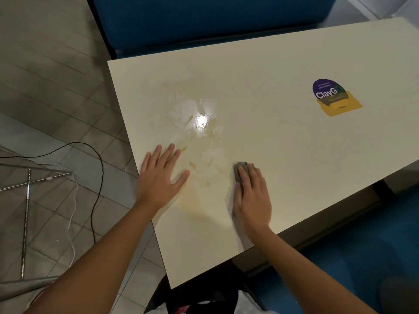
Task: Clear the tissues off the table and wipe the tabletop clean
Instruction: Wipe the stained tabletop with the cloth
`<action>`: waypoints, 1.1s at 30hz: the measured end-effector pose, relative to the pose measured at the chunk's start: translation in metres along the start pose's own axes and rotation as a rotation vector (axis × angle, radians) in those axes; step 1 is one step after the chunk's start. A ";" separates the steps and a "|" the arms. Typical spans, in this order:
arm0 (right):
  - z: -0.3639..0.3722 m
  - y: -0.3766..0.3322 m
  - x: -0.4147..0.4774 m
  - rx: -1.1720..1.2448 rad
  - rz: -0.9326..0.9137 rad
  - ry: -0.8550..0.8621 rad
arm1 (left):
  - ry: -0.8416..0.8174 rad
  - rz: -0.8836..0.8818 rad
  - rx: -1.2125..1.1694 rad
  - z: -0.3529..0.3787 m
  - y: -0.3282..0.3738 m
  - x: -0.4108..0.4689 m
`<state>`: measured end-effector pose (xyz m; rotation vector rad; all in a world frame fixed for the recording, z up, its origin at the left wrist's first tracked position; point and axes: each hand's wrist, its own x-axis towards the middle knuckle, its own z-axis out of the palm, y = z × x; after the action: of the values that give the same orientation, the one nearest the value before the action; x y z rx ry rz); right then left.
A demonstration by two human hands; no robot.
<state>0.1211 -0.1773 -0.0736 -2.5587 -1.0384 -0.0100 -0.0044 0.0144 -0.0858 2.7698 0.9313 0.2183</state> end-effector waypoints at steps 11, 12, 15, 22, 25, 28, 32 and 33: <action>-0.005 -0.019 -0.007 0.160 -0.409 -0.160 | 0.038 0.014 -0.024 0.001 0.000 -0.001; -0.012 -0.015 -0.001 0.193 -0.375 -0.142 | 0.046 0.014 -0.025 0.001 0.000 -0.001; -0.030 -0.004 0.023 0.238 -0.228 -0.050 | 0.065 0.007 -0.031 0.001 0.001 -0.001; -0.023 0.006 0.059 0.052 -0.272 -0.124 | 0.071 0.010 -0.087 0.003 0.000 0.001; -0.009 0.012 0.060 -0.058 -0.368 -0.264 | 0.103 -0.058 -0.227 -0.003 -0.001 0.005; -0.002 0.019 0.081 -0.050 -0.286 -0.216 | 0.167 -0.145 -0.193 -0.005 -0.009 0.009; 0.017 -0.002 0.107 0.008 -0.069 -0.152 | 0.113 -0.319 -0.167 -0.006 -0.022 0.020; 0.022 -0.013 0.109 0.020 -0.043 -0.148 | 0.094 -0.336 -0.169 -0.006 -0.023 0.022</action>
<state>0.1883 -0.0882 -0.0733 -2.5503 -1.1416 0.1802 -0.0015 0.0459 -0.0843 2.4225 1.3156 0.3548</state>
